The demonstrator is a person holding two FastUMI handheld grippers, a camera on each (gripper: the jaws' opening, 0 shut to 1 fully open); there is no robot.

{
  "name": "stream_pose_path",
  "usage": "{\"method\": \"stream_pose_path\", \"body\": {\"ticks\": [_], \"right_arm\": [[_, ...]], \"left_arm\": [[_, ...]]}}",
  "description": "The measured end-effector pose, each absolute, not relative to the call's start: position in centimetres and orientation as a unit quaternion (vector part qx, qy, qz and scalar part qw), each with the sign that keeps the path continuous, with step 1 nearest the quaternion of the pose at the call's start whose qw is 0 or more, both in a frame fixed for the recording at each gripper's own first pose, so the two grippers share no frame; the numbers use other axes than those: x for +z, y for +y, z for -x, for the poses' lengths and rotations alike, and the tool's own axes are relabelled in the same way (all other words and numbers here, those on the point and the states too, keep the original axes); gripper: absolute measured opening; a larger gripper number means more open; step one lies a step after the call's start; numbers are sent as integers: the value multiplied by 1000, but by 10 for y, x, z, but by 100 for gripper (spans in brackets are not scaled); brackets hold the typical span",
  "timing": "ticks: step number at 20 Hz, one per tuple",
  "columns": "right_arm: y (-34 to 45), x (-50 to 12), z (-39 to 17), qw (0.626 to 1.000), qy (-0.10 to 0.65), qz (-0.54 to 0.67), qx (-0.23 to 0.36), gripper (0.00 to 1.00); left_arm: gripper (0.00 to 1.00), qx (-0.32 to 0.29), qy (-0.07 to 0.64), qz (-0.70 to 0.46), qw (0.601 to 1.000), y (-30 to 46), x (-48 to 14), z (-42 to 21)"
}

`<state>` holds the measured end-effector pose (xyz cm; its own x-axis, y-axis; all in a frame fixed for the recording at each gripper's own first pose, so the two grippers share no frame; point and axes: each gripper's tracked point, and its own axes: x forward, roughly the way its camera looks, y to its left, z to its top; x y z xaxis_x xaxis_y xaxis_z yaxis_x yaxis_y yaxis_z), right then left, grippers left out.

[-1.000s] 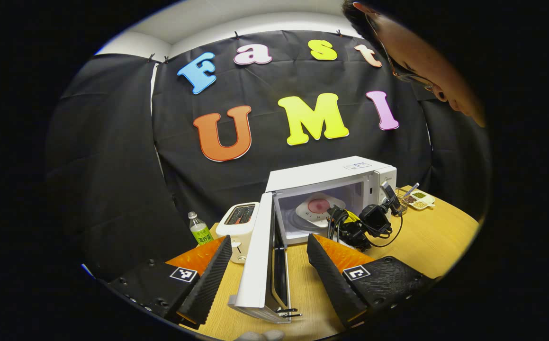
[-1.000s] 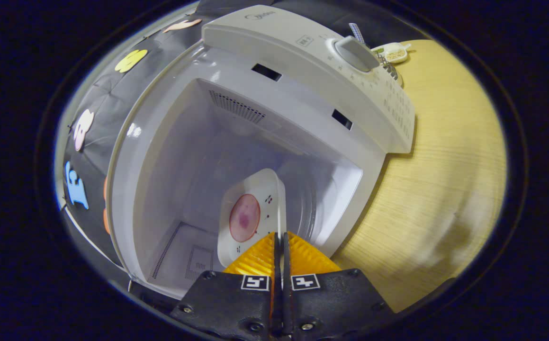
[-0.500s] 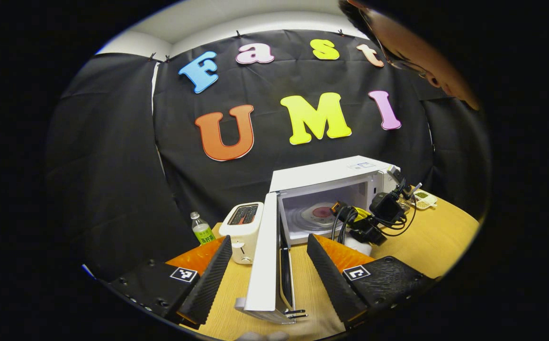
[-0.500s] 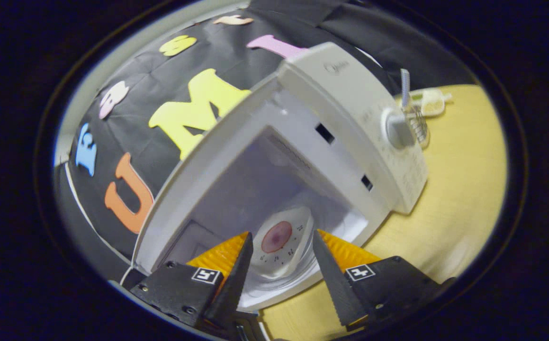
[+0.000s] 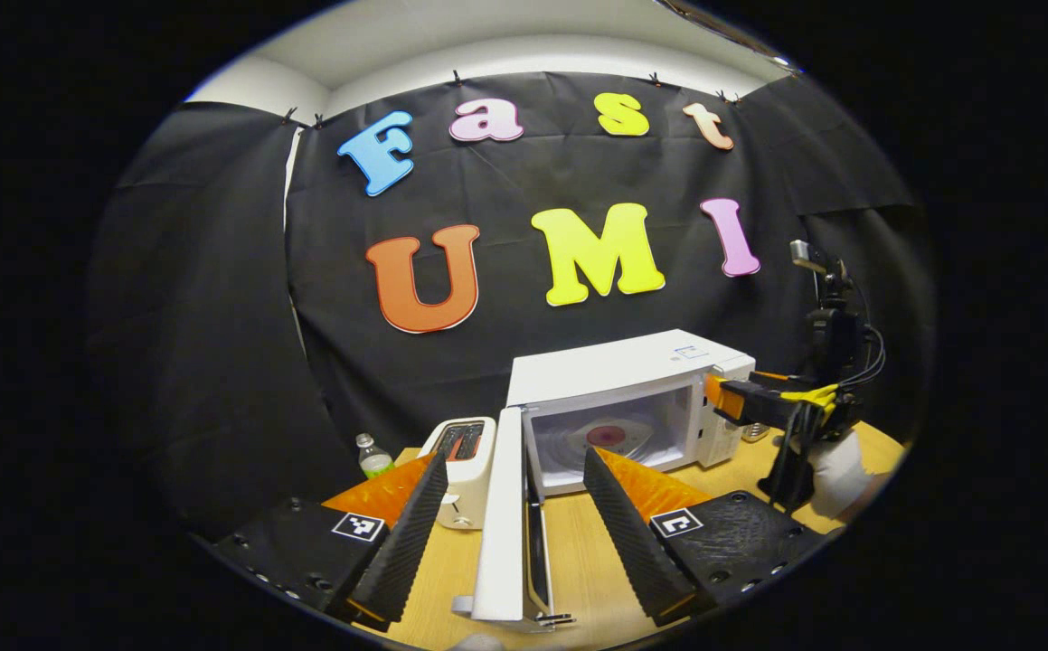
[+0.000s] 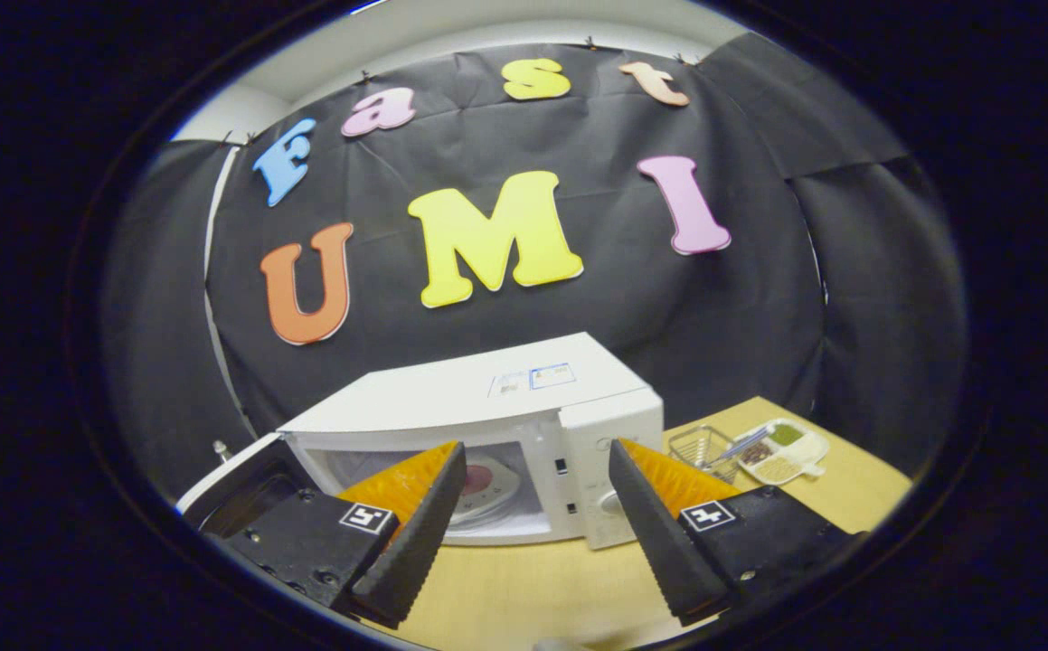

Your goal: Open the microwave oven with the left hand, put the food in, and close the microwave oven.

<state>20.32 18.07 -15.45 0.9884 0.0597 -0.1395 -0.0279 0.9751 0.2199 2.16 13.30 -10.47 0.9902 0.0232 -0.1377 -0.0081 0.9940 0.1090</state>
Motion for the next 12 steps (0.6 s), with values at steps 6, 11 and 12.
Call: {"method": "stream_pose_path", "body": {"ticks": [6,11,12], "right_arm": [[104,-121,-124,994,102,-49,3,100],[69,-100,-85,993,116,-23,-5,100],[65,-94,-80,993,117,-23,-4,100]], "left_arm": [[33,8,35,-43,998,136,-86,-34],[0,43,13,-36,998,173,-88,-30],[0,56,17,-39,998,185,-97,-26]]}}
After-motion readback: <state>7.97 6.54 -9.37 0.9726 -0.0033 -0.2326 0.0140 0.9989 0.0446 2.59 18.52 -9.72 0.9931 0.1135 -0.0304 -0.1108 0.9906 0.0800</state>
